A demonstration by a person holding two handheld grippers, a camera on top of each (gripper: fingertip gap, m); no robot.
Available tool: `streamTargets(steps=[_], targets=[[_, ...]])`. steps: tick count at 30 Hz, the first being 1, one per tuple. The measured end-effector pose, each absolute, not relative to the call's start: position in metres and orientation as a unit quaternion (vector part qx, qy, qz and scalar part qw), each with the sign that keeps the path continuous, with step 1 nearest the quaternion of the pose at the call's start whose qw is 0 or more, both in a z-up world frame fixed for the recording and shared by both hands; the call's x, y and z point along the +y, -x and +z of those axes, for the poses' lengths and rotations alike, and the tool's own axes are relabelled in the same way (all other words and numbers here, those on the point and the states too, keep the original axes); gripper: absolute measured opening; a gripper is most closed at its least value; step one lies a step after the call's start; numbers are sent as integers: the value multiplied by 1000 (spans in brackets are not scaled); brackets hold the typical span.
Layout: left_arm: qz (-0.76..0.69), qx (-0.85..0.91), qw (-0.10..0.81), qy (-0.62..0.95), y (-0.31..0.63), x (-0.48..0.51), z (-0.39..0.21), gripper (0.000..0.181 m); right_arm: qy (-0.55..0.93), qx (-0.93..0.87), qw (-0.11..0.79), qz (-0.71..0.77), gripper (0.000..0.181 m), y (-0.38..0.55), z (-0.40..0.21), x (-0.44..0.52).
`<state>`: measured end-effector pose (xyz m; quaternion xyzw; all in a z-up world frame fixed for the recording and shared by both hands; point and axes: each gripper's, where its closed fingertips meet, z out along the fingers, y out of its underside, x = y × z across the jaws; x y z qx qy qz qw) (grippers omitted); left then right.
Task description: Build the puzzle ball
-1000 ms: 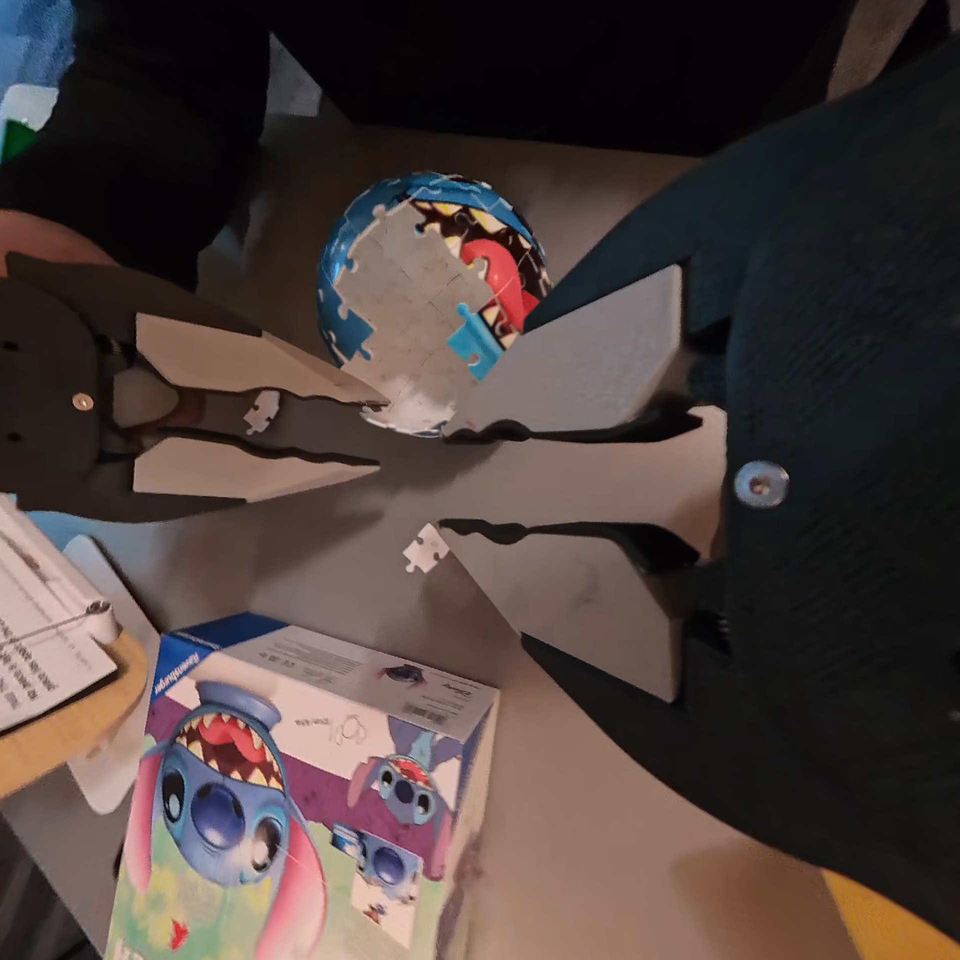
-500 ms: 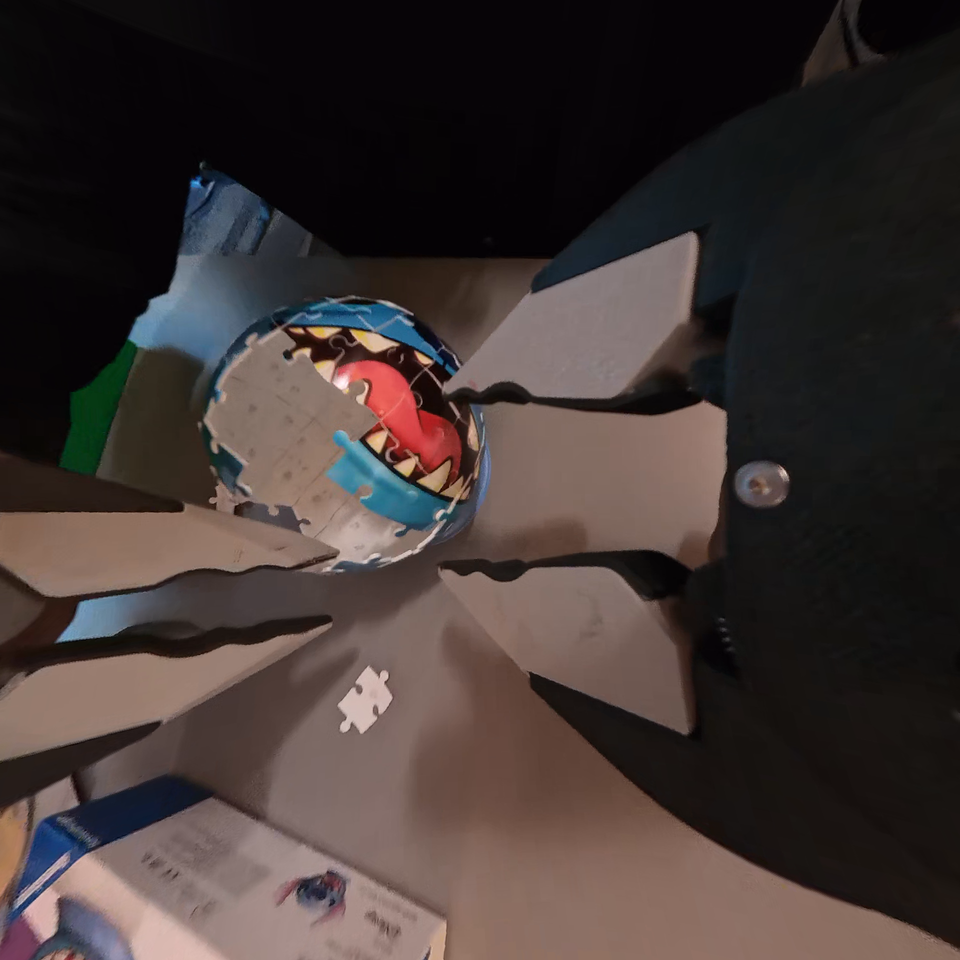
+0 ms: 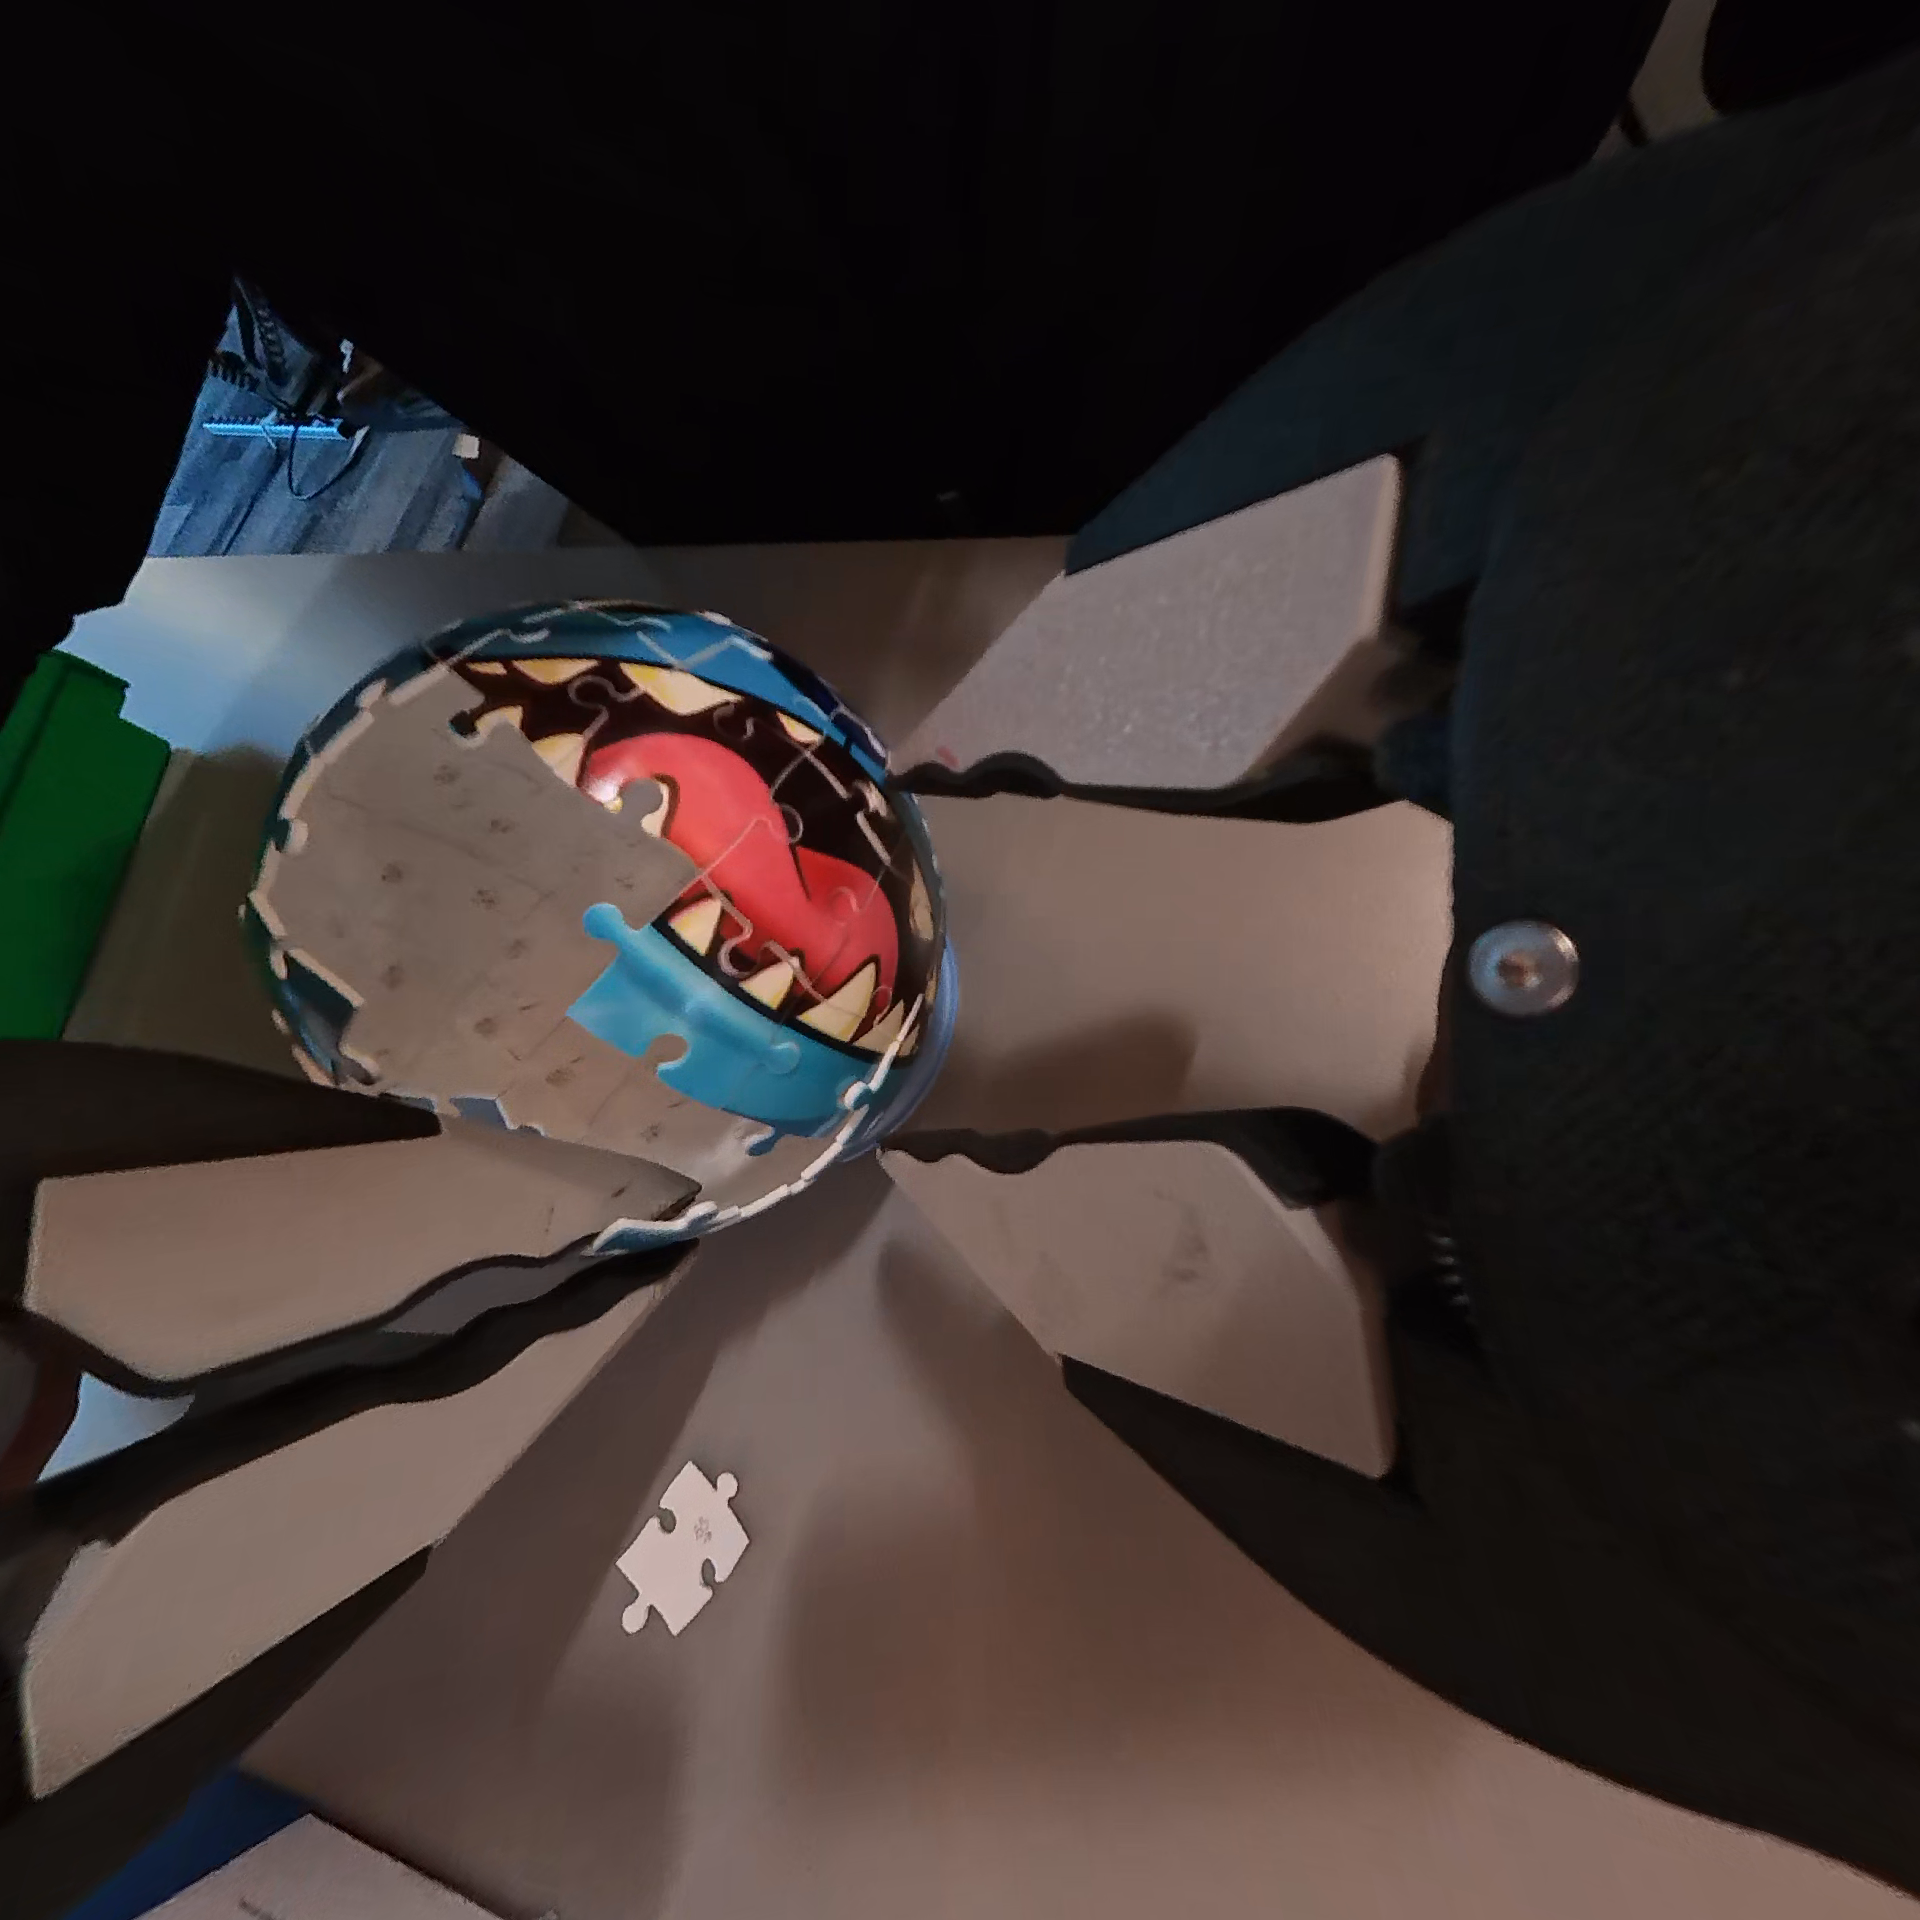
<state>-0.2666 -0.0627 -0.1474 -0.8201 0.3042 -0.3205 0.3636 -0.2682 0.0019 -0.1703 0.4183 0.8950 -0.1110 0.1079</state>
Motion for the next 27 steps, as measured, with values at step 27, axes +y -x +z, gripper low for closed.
streamTargets(steps=[27], targets=[[-324,315,350,821,260,-65,-152,61,-415,901,82,-101,9,269,-175,0]])
